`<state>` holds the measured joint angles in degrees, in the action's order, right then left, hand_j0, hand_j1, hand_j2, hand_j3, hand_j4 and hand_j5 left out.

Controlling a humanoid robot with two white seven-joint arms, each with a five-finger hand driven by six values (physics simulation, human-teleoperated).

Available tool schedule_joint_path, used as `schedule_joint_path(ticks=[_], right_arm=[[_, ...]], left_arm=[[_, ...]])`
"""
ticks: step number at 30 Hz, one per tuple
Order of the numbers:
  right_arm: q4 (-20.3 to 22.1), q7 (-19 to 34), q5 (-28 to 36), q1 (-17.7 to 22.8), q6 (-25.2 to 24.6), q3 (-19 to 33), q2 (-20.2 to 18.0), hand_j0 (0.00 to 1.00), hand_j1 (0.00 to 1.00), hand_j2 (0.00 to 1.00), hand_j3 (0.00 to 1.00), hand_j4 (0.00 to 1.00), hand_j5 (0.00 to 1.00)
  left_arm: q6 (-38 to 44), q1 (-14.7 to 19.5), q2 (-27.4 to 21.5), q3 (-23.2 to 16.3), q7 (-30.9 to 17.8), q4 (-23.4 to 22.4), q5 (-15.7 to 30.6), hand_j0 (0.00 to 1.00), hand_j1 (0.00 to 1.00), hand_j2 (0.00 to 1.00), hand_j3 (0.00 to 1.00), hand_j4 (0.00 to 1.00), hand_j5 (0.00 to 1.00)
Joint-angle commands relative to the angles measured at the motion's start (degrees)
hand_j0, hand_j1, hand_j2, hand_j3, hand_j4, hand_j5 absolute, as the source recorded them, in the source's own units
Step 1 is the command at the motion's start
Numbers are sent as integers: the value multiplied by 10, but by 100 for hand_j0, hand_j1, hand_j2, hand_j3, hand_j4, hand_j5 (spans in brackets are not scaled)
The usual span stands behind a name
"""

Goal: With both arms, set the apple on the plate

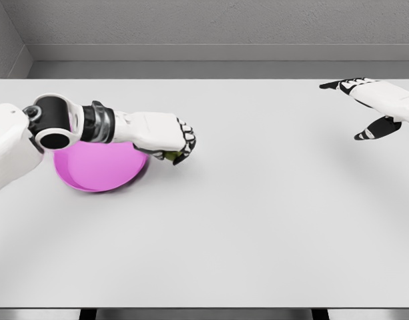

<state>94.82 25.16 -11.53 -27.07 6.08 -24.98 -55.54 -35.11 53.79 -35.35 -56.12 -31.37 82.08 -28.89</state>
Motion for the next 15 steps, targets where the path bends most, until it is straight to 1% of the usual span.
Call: schedule_joint_path(ticks=[1, 6, 8, 10, 12, 15], right_arm=[[0, 0, 1, 0, 0, 0, -2, 100, 100, 100, 100, 100, 100], [0, 0, 1, 1, 0, 0, -2, 100, 100, 100, 100, 100, 100], [0, 0, 1, 1, 0, 0, -2, 100, 100, 100, 100, 100, 100], [0, 0, 1, 1, 0, 0, 0, 100, 100, 100, 100, 100, 100], [0, 0, 1, 1, 0, 0, -1, 100, 100, 100, 100, 100, 100], [0, 0, 1, 1, 0, 0, -1, 100, 100, 100, 100, 100, 100]], left_arm=[[1, 1, -29, 12, 2, 0, 19, 27, 27, 27, 27, 27, 27], [1, 2, -89, 12, 1, 4, 50, 27, 27, 27, 27, 27, 27], [1, -1, -102, 16, 0, 1, 53, 27, 27, 27, 27, 27, 27], [1, -10, -110, 17, -1, -1, 52, 27, 27, 27, 27, 27, 27], [1, -20, -110, 18, -2, -19, 47, 27, 27, 27, 27, 27, 27], [1, -25, -110, 18, -2, -38, 47, 27, 27, 27, 27, 27, 27]])
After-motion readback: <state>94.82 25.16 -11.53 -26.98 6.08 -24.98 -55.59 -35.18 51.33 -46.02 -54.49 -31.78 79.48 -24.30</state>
